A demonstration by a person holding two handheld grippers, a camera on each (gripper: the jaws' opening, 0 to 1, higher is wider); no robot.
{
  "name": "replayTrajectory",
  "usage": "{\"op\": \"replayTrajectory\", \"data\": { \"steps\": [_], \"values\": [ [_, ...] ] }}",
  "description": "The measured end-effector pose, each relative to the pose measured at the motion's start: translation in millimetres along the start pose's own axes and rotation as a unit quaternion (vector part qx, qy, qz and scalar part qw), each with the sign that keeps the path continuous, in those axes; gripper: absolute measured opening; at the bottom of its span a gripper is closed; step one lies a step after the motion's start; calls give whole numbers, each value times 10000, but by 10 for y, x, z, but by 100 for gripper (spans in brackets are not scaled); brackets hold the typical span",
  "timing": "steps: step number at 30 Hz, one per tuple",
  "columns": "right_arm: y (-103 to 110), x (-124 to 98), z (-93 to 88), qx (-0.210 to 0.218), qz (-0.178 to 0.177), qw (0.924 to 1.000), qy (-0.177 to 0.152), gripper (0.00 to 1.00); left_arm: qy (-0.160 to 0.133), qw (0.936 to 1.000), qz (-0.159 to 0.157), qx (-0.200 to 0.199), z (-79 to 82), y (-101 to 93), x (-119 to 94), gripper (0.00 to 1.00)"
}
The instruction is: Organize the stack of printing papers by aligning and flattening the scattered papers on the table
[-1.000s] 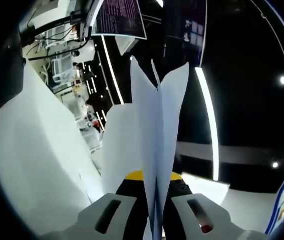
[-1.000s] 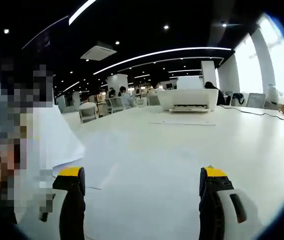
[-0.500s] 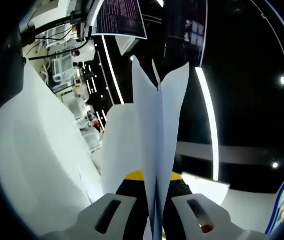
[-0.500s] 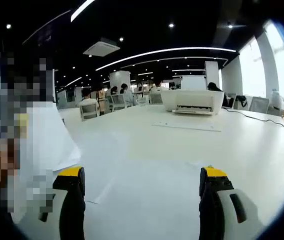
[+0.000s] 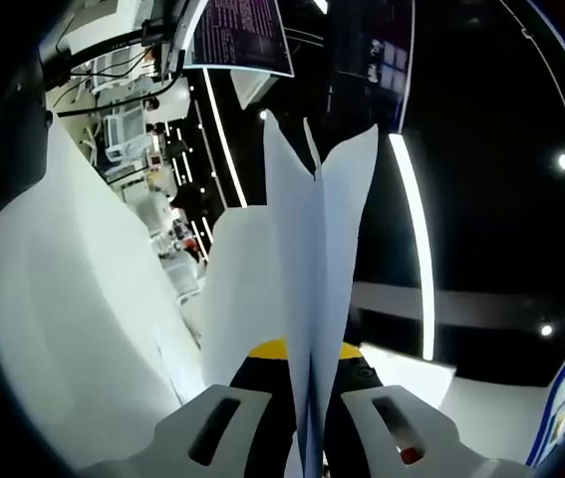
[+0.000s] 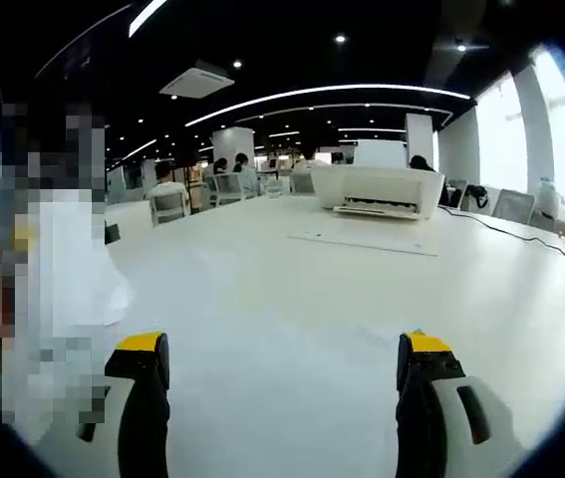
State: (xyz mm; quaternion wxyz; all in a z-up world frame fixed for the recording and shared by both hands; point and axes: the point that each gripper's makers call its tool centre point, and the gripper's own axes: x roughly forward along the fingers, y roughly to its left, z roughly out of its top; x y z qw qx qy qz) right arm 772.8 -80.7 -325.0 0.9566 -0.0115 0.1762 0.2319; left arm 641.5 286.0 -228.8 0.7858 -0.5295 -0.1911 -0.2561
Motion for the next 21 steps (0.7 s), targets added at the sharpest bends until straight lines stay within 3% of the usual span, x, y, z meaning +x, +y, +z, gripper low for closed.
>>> {"op": "replayTrajectory", "data": {
  "steps": [13,21],
  "values": [
    [-135,102,-45,-125,2,9998,129,90,13,10000,1,-9,-7,6,5,7],
    [-123,129,-42,-402,374,9984,110,90,13,10000,6,-6,-8,8,5,7]
  ]
}}
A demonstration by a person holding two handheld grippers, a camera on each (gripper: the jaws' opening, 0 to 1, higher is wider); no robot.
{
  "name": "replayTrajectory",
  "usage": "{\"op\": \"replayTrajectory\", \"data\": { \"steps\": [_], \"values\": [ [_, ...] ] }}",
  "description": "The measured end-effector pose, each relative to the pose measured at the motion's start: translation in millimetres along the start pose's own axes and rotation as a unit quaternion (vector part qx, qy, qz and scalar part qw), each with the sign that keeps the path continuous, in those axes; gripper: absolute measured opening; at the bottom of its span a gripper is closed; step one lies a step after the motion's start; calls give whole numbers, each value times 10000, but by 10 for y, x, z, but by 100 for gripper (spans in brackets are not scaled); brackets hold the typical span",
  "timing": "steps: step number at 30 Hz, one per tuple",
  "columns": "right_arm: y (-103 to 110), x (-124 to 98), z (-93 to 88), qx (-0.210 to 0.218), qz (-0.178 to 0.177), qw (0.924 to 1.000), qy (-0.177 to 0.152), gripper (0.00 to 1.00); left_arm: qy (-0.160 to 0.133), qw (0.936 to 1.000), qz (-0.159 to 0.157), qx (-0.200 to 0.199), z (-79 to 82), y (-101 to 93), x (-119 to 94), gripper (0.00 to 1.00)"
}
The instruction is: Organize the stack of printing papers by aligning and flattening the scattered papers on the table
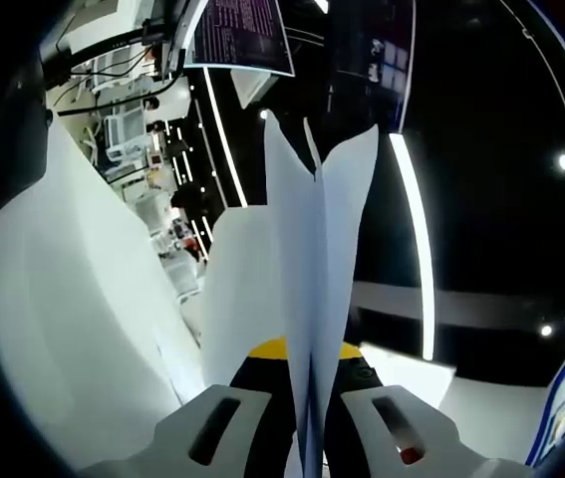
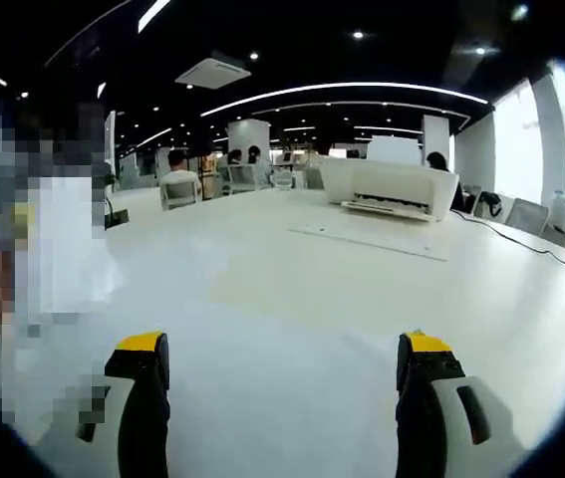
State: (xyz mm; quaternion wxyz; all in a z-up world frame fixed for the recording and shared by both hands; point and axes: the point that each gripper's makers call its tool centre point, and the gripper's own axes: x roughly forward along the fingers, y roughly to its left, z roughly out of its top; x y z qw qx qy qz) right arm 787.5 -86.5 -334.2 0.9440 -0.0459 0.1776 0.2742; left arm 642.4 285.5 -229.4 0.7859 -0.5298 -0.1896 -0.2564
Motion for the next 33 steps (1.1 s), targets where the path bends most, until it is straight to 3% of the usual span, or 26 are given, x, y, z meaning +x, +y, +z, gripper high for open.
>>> {"op": "replayTrajectory", "data": {
  "steps": [9,33],
  "values": [
    [20,28,-18,-54,428,9991,-16,89,10,10000,10,11,-2,6,-1,7],
    [-21,73,-58,-99,834,9965,-29,87,29,10000,29,9,-9,7,-2,7]
  ]
}}
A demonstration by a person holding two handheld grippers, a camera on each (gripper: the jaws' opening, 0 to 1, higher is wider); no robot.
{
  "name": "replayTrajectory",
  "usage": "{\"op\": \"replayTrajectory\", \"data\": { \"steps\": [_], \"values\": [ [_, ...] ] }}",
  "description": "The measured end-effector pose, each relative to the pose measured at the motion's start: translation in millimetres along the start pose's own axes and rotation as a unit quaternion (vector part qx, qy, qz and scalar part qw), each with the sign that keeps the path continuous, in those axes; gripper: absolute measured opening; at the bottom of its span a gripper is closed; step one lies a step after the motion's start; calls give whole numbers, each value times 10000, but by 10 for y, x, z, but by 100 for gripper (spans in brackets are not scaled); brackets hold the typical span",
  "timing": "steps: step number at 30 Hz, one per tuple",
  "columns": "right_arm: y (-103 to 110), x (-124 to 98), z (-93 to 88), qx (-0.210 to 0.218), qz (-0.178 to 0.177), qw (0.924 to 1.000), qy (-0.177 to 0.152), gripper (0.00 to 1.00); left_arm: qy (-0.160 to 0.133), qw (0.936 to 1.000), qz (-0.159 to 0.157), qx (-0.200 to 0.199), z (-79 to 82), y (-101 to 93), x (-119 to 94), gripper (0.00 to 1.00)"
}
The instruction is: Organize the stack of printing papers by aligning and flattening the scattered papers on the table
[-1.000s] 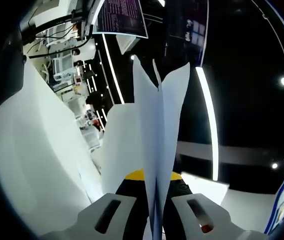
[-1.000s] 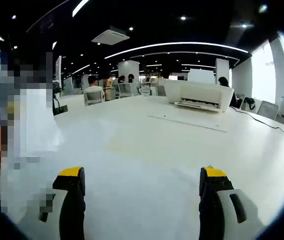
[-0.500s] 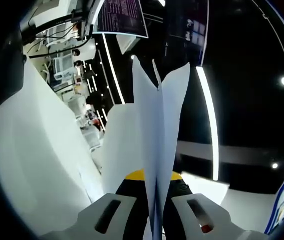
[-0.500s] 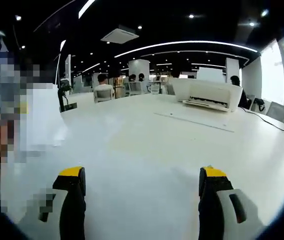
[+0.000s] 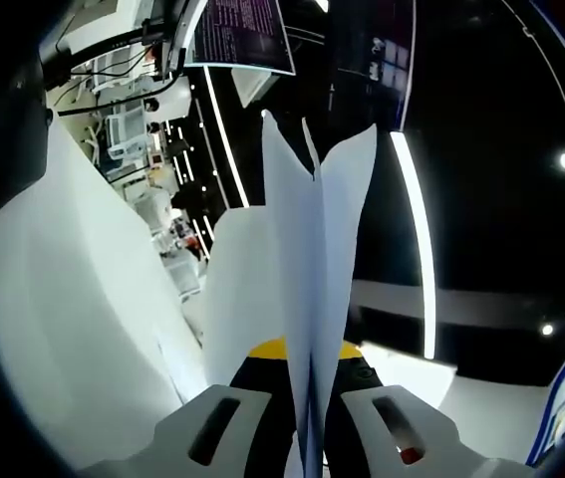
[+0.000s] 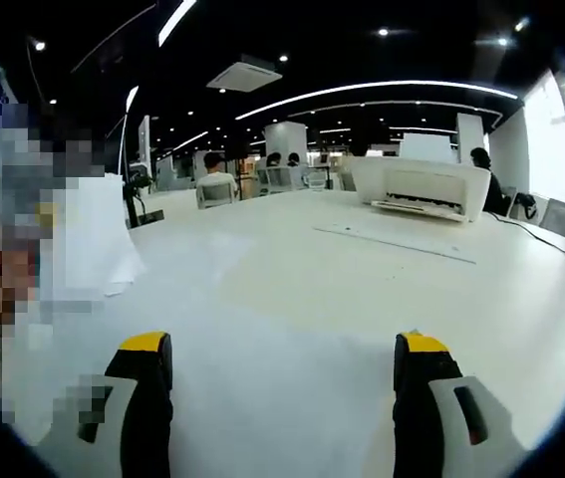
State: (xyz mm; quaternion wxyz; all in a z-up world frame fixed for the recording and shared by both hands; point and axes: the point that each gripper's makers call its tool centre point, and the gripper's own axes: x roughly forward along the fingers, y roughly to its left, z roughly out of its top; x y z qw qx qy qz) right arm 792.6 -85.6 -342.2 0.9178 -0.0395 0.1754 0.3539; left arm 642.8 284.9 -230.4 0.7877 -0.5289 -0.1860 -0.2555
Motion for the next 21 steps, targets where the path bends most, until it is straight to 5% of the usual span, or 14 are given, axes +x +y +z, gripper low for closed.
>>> {"op": "replayTrajectory", "data": {
  "steps": [21],
  "values": [
    [-44,35,-112,-248,69,9993,286,85,1,10000,-3,1,0,0,2,7]
  ]
}}
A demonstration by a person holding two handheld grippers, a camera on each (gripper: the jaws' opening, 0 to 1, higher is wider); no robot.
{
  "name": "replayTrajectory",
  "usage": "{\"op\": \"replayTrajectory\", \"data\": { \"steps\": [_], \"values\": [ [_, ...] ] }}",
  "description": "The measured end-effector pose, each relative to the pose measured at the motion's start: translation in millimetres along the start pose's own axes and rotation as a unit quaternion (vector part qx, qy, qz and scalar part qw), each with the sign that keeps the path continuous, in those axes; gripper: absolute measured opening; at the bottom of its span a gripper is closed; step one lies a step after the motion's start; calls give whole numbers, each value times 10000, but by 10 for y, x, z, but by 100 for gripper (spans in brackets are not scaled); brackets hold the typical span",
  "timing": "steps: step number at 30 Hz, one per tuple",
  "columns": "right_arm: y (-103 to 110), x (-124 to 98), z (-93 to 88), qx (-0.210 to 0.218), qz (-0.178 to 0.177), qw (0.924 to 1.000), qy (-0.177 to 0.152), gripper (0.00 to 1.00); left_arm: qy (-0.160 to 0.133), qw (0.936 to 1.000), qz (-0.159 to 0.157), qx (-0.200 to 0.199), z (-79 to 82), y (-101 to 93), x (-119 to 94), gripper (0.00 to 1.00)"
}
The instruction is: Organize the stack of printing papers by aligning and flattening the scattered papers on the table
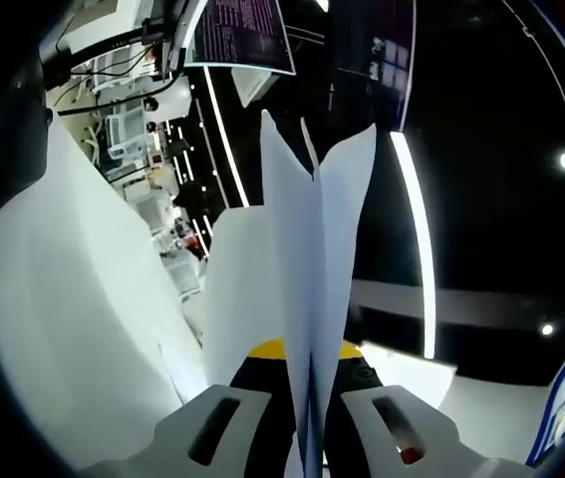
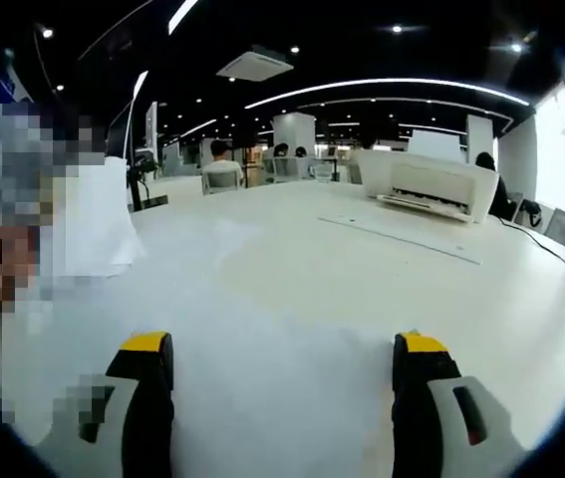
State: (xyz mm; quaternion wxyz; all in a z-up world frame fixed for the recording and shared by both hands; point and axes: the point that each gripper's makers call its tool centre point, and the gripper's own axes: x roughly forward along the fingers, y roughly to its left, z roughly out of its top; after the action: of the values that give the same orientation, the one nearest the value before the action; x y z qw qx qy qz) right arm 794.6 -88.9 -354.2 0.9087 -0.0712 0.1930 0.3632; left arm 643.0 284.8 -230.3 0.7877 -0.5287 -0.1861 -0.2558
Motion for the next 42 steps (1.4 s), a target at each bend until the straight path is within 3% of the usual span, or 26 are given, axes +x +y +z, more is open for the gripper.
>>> {"op": "replayTrajectory", "data": {
  "steps": [9,17,28,35,42],
  "values": [
    [-48,-28,-45,7,-28,10000,7,81,-11,10000,-14,-7,3,-5,-1,7],
    [48,26,-46,-58,170,9998,-16,55,-18,10000,-17,-7,3,-7,-1,7],
    [183,56,-26,-121,279,9995,-61,36,-21,10000,-10,8,2,-10,-4,7],
    [242,-14,-13,-11,331,9994,-68,33,-20,10000,-6,15,5,-5,-4,7],
    [160,-74,-18,172,183,9997,-70,25,-20,10000,-3,15,4,-6,-5,7]
  ]
}}
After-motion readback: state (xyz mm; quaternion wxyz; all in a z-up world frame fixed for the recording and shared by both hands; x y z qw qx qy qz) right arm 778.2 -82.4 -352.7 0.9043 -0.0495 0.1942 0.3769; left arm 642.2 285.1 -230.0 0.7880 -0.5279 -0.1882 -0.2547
